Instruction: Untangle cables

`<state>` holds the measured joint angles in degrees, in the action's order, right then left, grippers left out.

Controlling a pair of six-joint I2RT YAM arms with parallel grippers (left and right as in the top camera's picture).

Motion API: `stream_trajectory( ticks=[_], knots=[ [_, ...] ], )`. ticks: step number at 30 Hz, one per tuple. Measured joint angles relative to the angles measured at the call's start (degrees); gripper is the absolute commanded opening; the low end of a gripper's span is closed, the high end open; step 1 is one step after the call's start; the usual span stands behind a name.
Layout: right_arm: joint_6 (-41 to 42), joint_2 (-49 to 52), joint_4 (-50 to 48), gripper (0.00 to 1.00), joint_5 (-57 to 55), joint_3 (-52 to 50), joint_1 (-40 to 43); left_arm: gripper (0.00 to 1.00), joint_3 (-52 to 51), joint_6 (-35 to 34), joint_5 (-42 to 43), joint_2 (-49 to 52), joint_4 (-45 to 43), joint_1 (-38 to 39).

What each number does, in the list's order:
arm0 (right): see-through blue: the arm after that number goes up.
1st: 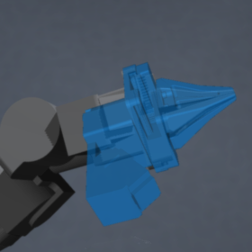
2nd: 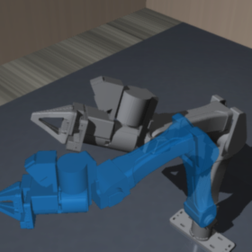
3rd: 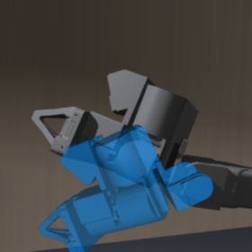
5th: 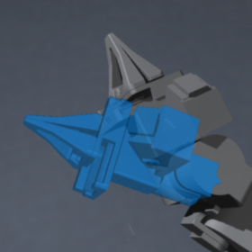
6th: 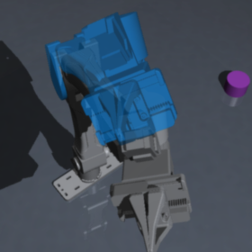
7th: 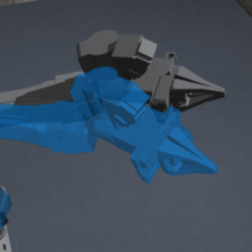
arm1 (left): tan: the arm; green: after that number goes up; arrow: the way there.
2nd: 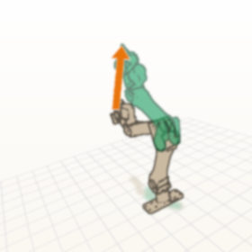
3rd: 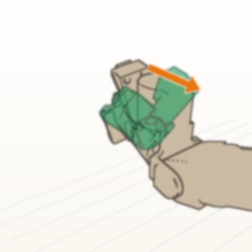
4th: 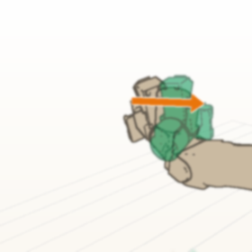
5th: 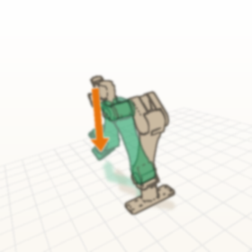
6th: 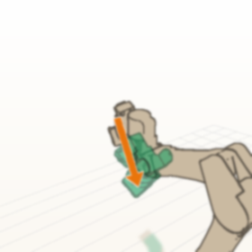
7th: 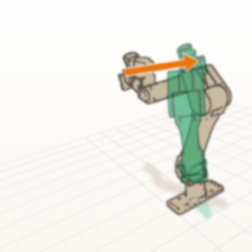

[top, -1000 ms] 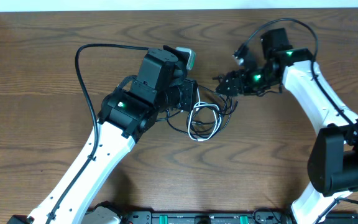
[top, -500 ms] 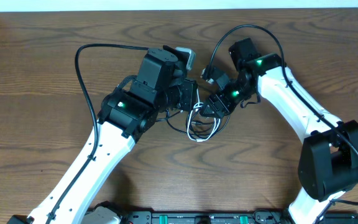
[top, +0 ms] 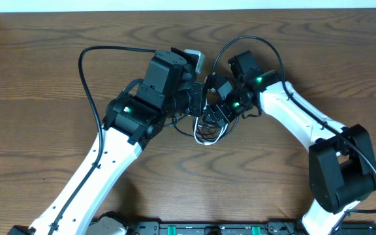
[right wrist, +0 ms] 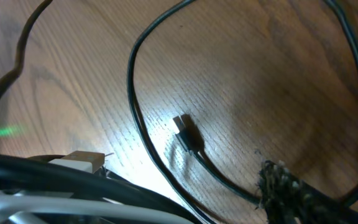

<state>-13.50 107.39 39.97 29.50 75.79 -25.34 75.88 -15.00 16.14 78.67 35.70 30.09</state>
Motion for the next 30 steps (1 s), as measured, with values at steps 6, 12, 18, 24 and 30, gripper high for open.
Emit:
stream_trajectory(
  ticks=[6, 12, 18, 24, 30],
  knots=[
    [1.49, 0.0, -2.12, 0.7, -0.79, -0.55, -0.09, 0.07, 0.0, 0.0, 0.0, 0.0, 0.0, 0.0],
    [4.33, 0.07, -5.16, 0.62, -0.87, -2.19, -0.09, 0.07, 0.0, -0.15, 0.02, 0.0, 0.0, 0.0],
    [10.51, 0.39, -6.82, 0.49, -4.37, -2.75, -0.09, 0.07, 0.0, -0.17, 0.02, 0.0, 0.0, 0.0],
    [20.61, 0.5, -7.34, 0.24, -12.04, -2.84, -0.09, 0.07, 0.0, -0.15, 0.0, 0.0, 0.0, 0.0],
    [31.58, 0.61, -5.2, 0.12, -20.65, -4.0, 0.26, 0.07, 0.04, -0.15, 0.02, -0.17, 1.01, -4.15]
  ],
)
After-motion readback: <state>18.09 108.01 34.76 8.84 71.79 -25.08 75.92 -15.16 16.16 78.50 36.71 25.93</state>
